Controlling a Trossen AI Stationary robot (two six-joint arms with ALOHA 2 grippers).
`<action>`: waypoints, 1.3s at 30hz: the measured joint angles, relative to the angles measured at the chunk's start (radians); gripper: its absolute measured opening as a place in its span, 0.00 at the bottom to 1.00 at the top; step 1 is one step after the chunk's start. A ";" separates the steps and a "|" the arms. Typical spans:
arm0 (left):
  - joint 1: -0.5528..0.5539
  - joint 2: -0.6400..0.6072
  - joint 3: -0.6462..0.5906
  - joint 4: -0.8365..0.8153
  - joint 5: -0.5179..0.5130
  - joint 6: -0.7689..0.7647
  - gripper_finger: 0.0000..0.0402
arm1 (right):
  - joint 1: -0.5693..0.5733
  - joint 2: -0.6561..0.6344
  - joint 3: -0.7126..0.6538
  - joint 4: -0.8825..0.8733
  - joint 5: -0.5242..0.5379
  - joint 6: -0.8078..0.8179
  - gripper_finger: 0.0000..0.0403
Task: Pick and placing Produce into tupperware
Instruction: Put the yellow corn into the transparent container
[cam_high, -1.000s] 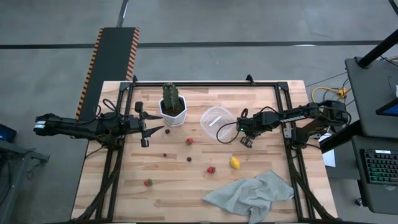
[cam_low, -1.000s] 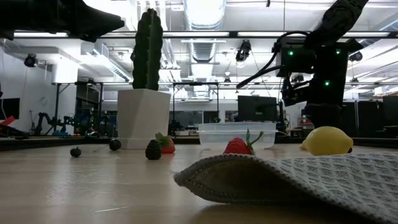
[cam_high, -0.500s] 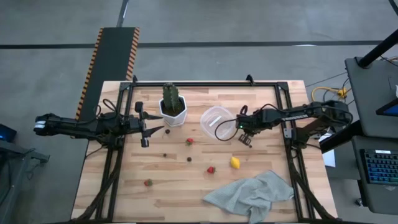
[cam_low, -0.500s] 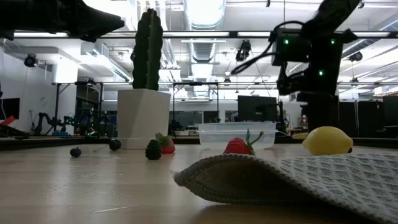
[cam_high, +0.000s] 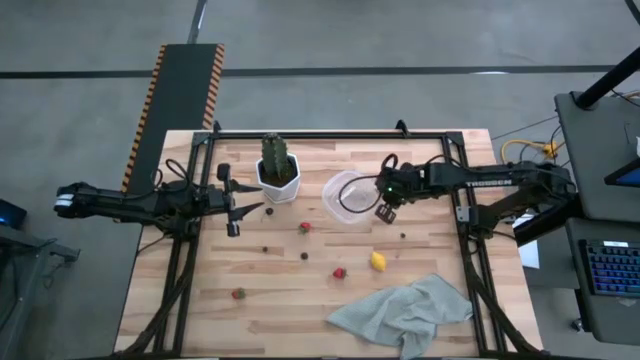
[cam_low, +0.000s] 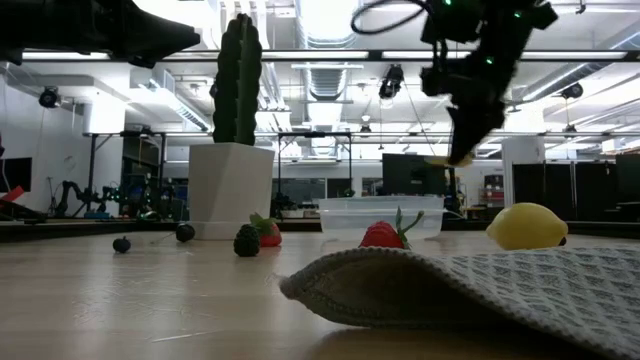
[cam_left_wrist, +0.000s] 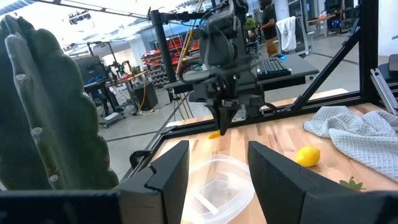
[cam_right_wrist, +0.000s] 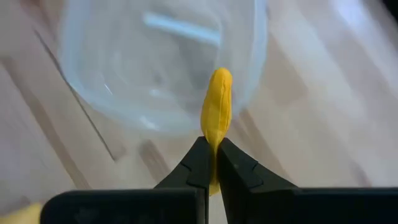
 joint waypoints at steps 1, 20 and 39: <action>0.000 0.000 0.000 0.000 0.000 0.000 0.38 | 0.000 0.009 0.013 0.019 0.000 -0.023 0.03; 0.000 0.000 0.000 0.000 0.000 -0.001 0.38 | -0.114 0.436 0.291 0.078 -0.012 -0.371 0.03; 0.000 0.001 -0.007 0.000 0.000 -0.004 0.38 | -0.173 0.520 0.314 0.112 -0.038 -0.409 0.07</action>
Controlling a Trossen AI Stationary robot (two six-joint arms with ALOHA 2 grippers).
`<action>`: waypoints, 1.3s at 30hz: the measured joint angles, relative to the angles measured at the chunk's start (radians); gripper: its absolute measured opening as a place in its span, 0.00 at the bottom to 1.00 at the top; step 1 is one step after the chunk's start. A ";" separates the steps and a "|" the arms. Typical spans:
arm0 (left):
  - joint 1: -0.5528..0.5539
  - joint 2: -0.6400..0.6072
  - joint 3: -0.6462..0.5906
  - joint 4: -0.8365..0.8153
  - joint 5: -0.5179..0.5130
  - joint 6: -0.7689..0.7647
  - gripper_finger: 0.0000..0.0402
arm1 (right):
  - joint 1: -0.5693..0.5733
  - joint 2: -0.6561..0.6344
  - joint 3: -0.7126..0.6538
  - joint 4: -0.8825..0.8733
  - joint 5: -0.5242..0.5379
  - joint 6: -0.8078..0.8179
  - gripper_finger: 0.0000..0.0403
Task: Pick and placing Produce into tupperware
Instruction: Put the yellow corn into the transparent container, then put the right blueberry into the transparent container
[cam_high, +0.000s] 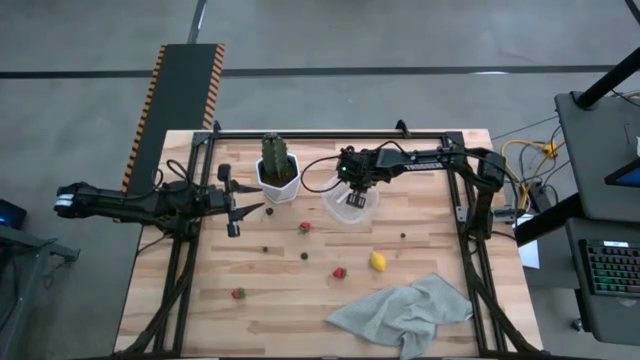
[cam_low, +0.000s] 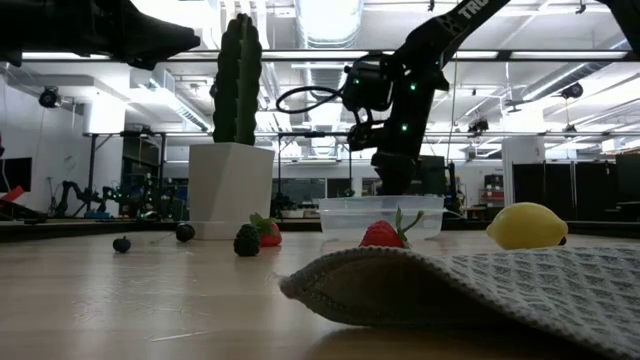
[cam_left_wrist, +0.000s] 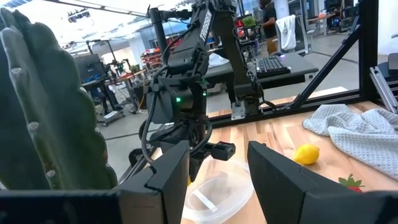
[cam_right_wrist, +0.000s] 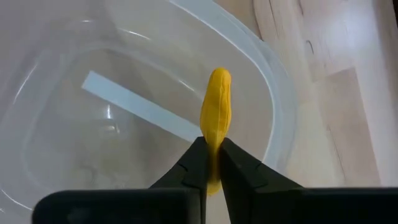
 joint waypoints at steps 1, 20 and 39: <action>0.000 -0.001 0.000 -0.001 0.000 0.000 0.38 | 0.000 0.000 0.000 0.001 0.000 0.000 0.08; 0.000 0.000 -0.001 -0.001 0.000 0.000 0.38 | -0.002 -0.004 0.015 -0.011 -0.050 0.008 0.22; 0.000 0.001 -0.001 0.001 0.000 0.000 0.38 | 0.286 -0.673 -0.232 -0.185 0.024 0.383 0.20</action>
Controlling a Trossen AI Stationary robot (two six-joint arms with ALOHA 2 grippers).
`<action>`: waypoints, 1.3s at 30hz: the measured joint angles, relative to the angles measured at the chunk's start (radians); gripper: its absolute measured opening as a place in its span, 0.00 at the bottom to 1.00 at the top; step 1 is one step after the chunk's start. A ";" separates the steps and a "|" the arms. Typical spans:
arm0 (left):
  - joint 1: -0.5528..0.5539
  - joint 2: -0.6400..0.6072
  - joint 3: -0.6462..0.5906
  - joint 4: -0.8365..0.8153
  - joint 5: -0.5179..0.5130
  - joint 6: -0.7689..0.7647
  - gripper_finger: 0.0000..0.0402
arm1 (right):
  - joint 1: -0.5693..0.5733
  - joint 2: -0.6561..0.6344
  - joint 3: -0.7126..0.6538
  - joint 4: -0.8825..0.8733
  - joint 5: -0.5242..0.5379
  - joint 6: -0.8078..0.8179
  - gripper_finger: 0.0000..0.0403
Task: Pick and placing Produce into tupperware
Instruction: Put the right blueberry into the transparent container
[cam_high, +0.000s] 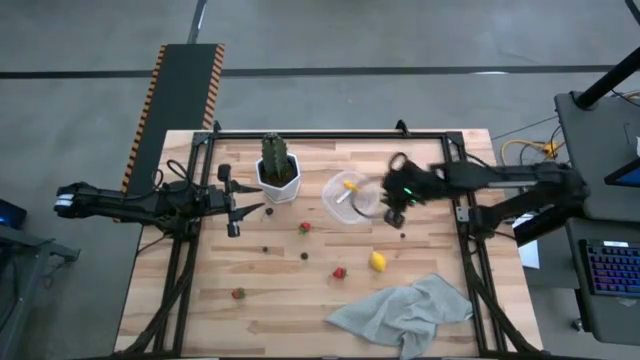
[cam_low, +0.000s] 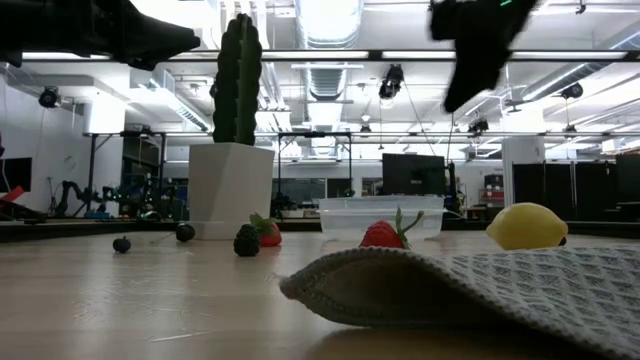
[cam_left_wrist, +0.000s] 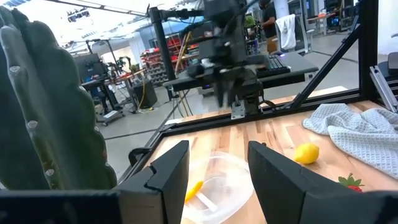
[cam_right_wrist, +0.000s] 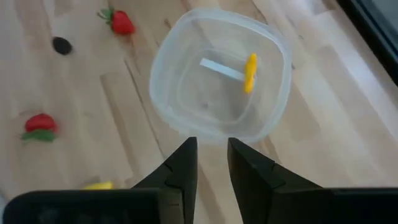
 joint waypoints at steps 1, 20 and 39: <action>0.000 0.001 0.000 0.001 0.000 0.000 0.38 | 0.039 -0.045 -0.029 0.000 0.034 0.038 0.20; 0.000 0.011 0.000 0.009 0.000 -0.002 0.38 | 0.453 -0.235 -0.400 0.049 0.194 0.455 0.20; 0.000 0.084 0.000 0.047 -0.030 -0.001 0.38 | 0.479 0.028 -0.442 0.080 0.120 0.541 0.37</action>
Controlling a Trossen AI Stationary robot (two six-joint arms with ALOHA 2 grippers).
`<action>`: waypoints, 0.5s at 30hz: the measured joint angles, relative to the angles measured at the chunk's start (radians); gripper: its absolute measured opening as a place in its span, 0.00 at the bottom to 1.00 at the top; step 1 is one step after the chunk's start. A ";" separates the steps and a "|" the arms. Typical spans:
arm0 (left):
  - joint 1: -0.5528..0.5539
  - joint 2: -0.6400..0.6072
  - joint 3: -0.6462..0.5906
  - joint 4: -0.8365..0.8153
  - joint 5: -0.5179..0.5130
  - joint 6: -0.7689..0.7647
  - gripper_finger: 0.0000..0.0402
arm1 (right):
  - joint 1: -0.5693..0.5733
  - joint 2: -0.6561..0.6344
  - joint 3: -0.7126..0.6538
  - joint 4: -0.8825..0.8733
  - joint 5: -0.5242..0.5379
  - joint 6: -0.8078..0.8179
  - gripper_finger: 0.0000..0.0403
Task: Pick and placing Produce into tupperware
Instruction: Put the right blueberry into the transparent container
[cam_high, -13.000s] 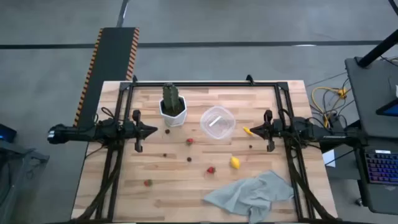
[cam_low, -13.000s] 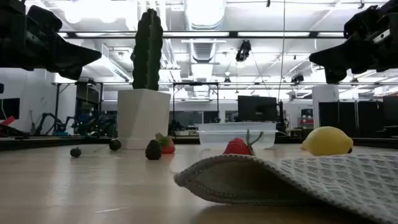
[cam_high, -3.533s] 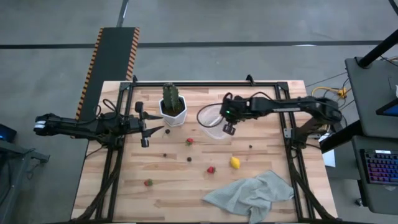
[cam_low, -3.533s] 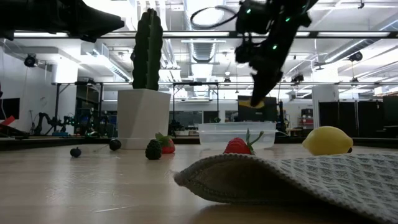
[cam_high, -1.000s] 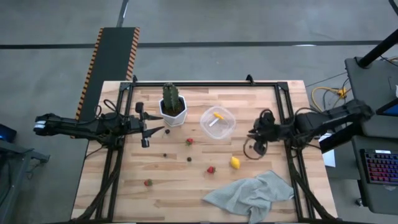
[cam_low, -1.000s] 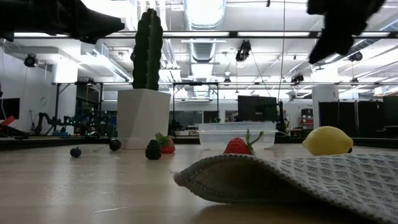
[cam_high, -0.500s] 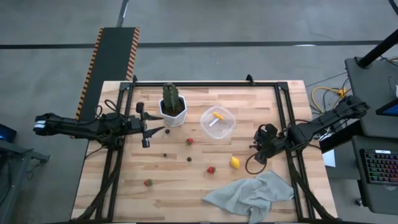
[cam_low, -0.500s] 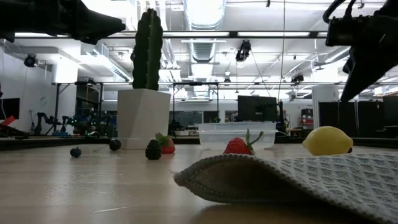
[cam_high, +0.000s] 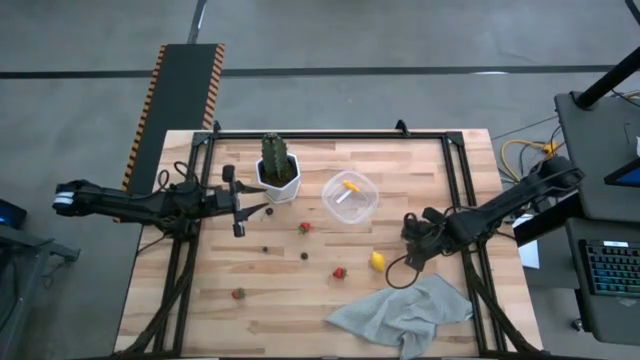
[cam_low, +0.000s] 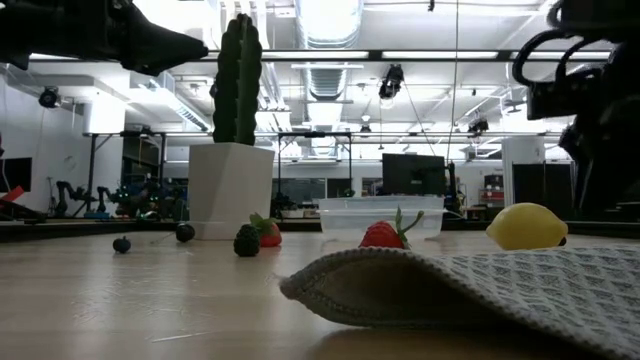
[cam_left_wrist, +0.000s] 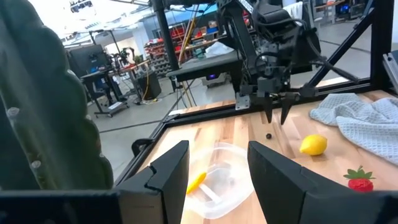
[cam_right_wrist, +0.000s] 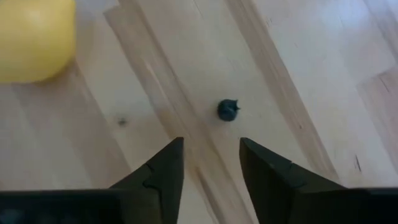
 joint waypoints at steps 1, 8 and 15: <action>0.000 0.003 0.000 0.005 0.000 0.000 0.38 | 0.000 0.009 -0.002 -0.001 0.001 0.003 0.38; 0.000 0.005 0.000 0.005 -0.004 0.000 0.38 | -0.001 0.054 -0.013 0.024 0.079 0.017 0.41; 0.000 0.006 0.003 0.005 -0.009 0.001 0.38 | -0.003 0.056 -0.032 0.086 0.086 0.028 0.41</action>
